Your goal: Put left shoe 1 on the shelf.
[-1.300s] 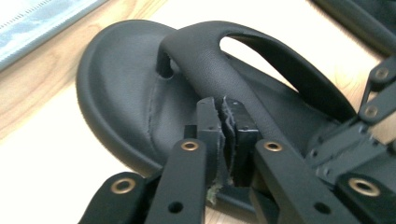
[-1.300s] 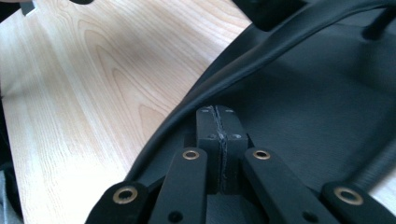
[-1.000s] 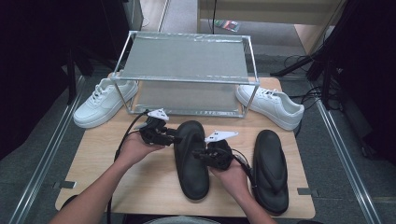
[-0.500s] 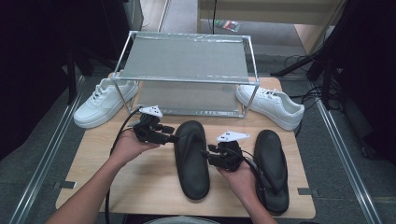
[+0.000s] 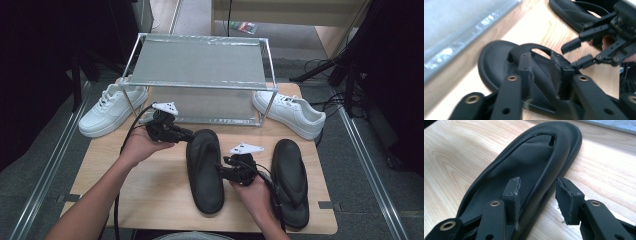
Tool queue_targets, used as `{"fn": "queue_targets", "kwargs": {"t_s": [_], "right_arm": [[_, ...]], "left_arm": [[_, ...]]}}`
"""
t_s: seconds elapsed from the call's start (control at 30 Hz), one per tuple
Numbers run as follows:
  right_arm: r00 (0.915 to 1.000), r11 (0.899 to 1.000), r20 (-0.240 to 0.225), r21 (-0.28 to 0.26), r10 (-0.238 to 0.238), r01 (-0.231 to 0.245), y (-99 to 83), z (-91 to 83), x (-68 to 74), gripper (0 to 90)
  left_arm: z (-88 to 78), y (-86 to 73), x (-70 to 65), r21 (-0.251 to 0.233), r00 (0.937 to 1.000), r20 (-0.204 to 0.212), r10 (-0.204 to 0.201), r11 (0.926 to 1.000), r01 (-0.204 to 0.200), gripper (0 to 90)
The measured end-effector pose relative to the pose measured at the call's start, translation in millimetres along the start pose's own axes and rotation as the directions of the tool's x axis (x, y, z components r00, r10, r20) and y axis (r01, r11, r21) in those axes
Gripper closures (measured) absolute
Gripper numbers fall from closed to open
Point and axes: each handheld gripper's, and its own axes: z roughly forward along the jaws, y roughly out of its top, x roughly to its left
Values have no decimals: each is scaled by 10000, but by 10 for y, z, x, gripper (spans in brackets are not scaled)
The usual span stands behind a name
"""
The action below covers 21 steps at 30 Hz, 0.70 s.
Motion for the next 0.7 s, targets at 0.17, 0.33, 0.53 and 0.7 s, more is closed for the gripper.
{"fn": "queue_targets", "kwargs": {"t_s": [0.17,0.33,0.53,0.7], "right_arm": [[9998,9998,198,215,-54,49,-19,66,12,568],[9998,9996,178,273,53,-58,-13,120,-2,573],[9996,9993,167,307,210,-215,4,168,-13,586],[9995,9993,162,259,280,-284,11,183,-19,603]], "left_arm": [[-94,222,63,222,9974,-531,484,9986,-473,873],[-187,386,199,-102,9986,-366,392,9992,-396,889],[-274,576,339,-163,9971,-615,455,9988,-466,898],[-442,830,426,-527,9916,-1086,697,9957,-758,894]]}}
